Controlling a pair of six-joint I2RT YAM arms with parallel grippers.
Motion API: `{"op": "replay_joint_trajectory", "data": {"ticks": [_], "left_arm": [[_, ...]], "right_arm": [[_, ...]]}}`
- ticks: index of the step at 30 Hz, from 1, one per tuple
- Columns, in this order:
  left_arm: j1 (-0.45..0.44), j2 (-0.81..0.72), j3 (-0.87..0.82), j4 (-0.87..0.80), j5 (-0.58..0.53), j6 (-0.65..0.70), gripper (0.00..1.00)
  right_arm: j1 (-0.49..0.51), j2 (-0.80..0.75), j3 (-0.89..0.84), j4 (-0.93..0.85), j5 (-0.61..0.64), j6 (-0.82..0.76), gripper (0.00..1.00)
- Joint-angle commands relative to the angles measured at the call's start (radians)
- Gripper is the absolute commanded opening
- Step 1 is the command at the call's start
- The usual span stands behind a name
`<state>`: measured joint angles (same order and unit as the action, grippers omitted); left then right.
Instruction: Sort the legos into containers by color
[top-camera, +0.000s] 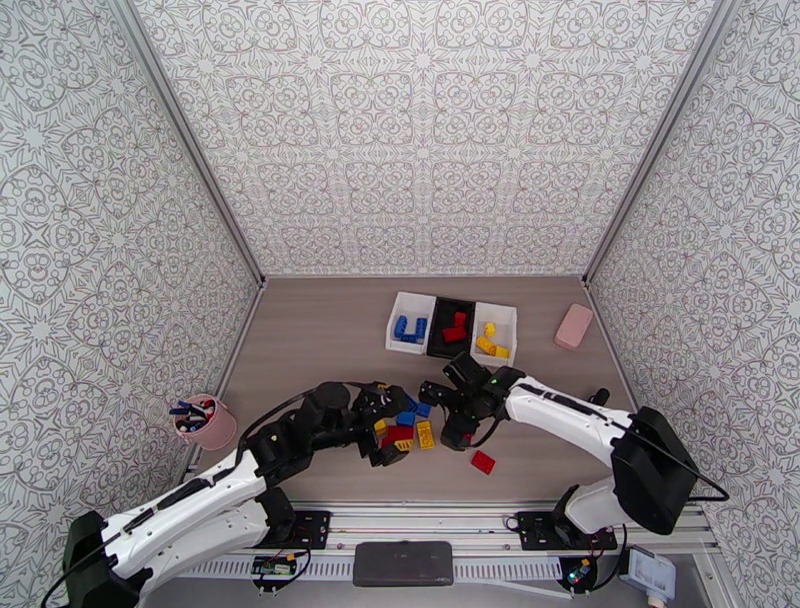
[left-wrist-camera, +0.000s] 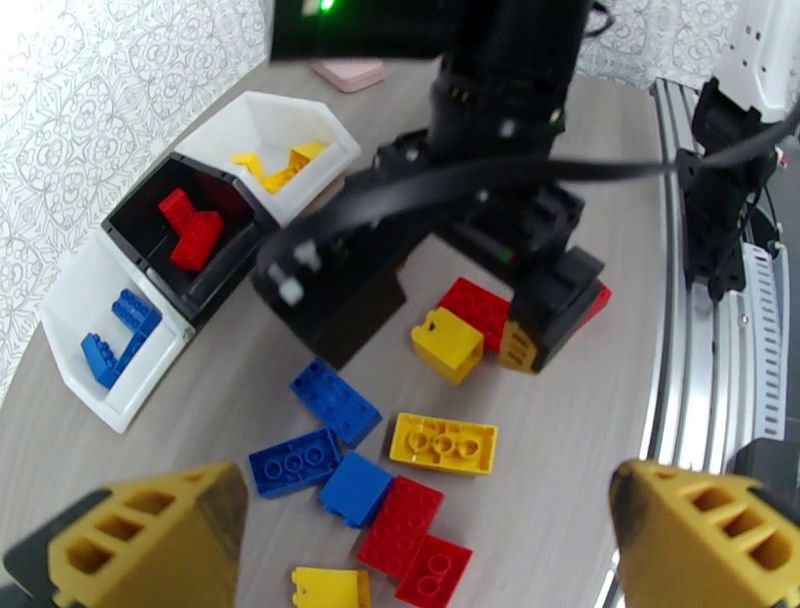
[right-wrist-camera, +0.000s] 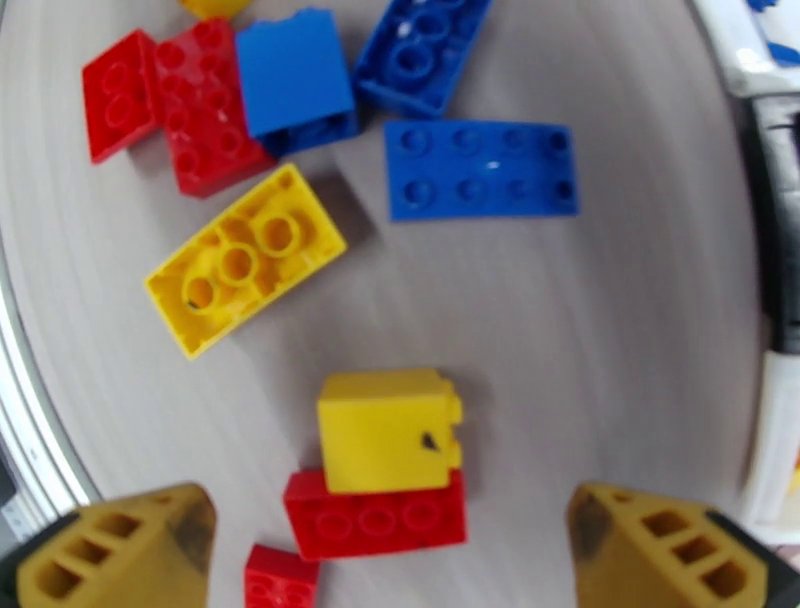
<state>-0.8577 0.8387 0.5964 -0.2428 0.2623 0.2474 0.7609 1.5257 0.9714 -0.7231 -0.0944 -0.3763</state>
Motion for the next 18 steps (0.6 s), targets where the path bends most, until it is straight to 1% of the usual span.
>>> {"op": "replay_joint_trajectory", "data": {"ticks": [1,3,5,10,15,18], "left_arm": [[-0.005,-0.022,-0.017,0.025,0.029,0.027,1.0],[-0.005,-0.026,-0.022,0.028,0.031,0.027,1.0],[-0.004,-0.027,-0.027,0.032,0.034,0.029,1.0],[-0.004,-0.033,-0.037,0.047,0.034,0.027,1.0],[-0.003,-0.046,-0.057,0.072,0.037,0.034,1.0],[-0.001,-0.048,-0.061,0.079,0.038,0.033,1.0]], "right_arm": [[0.006,0.063,0.059,0.01,-0.033,0.032,0.91],[0.005,0.099,0.075,0.01,-0.04,0.032,0.87],[0.006,0.125,0.082,0.013,-0.029,0.03,0.81],[0.005,0.176,0.09,0.027,0.018,0.026,0.74],[0.006,0.209,0.102,0.025,0.032,0.028,0.59],[0.006,0.211,0.103,0.028,0.041,0.027,0.52]]}}
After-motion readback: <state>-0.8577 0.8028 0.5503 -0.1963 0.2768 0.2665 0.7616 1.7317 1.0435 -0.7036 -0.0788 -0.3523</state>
